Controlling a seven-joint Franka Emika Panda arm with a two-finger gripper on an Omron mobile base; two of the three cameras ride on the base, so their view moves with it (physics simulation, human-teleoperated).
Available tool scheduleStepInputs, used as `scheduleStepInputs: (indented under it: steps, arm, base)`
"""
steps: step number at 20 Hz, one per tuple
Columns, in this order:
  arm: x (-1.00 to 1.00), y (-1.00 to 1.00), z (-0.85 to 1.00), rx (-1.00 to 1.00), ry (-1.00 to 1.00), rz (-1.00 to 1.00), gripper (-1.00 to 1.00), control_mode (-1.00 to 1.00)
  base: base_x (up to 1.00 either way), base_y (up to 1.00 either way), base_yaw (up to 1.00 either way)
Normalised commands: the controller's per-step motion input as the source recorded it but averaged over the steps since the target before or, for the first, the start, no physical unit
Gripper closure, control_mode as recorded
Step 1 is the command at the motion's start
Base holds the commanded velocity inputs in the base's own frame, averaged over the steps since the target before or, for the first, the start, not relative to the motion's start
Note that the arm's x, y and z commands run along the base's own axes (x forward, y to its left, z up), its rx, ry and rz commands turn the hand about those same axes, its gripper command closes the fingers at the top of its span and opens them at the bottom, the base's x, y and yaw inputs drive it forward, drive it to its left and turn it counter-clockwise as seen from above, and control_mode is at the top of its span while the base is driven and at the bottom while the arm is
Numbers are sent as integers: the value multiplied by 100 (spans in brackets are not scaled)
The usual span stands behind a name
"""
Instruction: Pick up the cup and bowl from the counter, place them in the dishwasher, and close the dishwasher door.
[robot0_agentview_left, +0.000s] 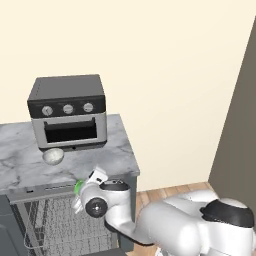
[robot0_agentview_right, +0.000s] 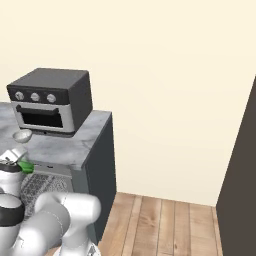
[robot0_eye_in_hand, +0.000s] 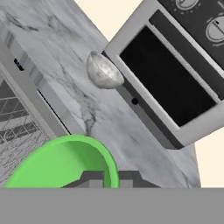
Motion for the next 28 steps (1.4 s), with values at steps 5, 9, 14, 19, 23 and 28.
scheduleStepInputs:
  steps: [5, 9, 14, 19, 23, 28]
  arm:
    - [0, 52, -56, -6, 0, 0, 100, -100]
    - [0, 53, -56, -9, 0, 0, 100, -100]
    - [0, 41, -49, -8, 0, 0, 100, -100]
    - [2, 21, -44, -1, 3, 0, 100, -100]
    - [17, 1, -29, 2, 6, 0, 100, -100]
    - [34, 0, -34, 5, 12, 0, 100, -100]
  base:
    - [0, 0, 0]
    - [0, 0, 0]
    - [0, 0, 0]
    - [0, 0, 0]
    - [0, 0, 0]
    - [0, 0, 0]
